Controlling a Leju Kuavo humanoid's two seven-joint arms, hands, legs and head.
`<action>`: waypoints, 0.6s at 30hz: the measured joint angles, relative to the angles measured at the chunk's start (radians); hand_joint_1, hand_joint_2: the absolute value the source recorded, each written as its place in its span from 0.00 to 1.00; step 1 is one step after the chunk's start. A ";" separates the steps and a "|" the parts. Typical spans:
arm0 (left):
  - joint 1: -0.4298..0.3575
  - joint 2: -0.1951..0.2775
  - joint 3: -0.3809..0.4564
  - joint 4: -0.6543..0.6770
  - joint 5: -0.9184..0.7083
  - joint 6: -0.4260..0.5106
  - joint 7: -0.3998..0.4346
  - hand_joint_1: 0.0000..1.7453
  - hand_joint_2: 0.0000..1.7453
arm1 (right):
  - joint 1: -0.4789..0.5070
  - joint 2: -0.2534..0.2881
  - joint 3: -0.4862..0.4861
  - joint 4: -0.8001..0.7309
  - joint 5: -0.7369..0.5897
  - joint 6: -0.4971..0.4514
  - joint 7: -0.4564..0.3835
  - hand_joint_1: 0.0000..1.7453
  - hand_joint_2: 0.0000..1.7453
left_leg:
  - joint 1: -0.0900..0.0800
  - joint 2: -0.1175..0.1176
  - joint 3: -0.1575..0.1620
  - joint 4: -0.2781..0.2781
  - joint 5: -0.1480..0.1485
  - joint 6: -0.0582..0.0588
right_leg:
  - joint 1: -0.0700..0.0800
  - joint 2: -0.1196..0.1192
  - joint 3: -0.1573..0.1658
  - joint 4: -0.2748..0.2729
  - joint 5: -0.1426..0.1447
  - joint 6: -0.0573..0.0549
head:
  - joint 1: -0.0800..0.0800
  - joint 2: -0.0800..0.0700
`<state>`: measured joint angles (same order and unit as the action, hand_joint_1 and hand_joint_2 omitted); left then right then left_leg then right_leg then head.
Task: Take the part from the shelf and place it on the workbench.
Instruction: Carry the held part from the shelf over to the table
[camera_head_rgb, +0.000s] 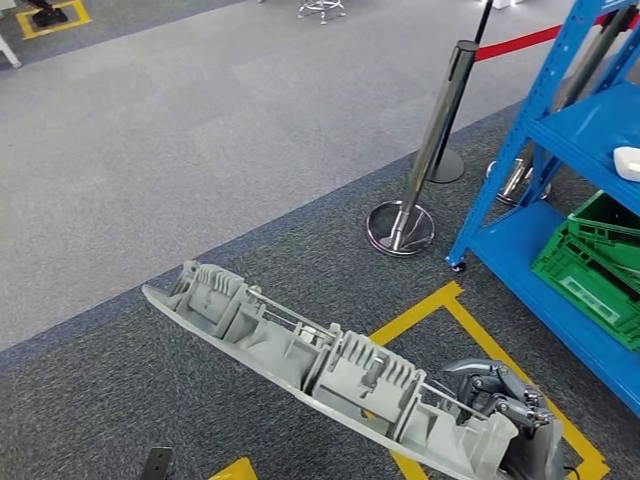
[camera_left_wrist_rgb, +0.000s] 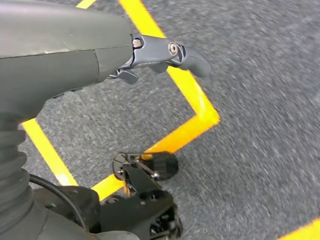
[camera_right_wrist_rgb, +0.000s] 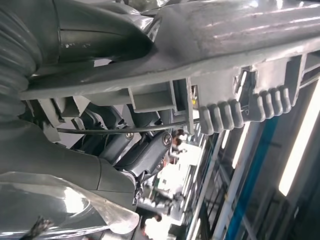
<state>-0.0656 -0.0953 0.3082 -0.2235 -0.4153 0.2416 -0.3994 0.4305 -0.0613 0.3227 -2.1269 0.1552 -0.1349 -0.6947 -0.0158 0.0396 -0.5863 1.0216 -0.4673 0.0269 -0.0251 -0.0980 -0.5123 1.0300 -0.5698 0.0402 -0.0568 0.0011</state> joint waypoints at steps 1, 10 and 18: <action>0.000 -0.001 0.000 0.000 0.001 0.001 -0.001 0.00 1.00 | 0.002 -0.002 0.000 -0.003 0.000 0.000 -0.001 1.00 1.00 | 0.002 -0.011 0.003 -0.007 0.005 0.007 | -0.001 0.028 -0.013 0.028 -0.020 0.001 | 0.002 0.000; -0.007 -0.013 0.012 0.000 0.022 0.013 0.000 0.00 1.00 | 0.017 -0.020 0.000 -0.010 0.000 -0.009 0.000 1.00 1.00 | -0.004 -0.131 -0.003 0.007 0.006 0.016 | 0.004 0.159 -0.054 0.048 0.027 -0.014 | 0.010 0.000; -0.009 -0.026 0.055 0.000 0.048 0.085 -0.005 0.00 1.00 | 0.030 -0.040 -0.002 -0.028 0.011 -0.020 -0.001 1.00 1.00 | 0.003 -0.069 -0.092 0.167 -0.072 -0.029 | 0.001 0.102 -0.019 -0.009 0.040 -0.039 | 0.001 0.000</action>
<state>-0.0746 -0.1213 0.3635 -0.2235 -0.3670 0.3262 -0.4049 0.4610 -0.1011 0.3209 -2.1546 0.1659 -0.1547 -0.6953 -0.0124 -0.0298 -0.6779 1.1885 -0.5397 -0.0022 -0.0238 0.0042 -0.5312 1.0213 -0.5298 0.0013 -0.0556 0.0011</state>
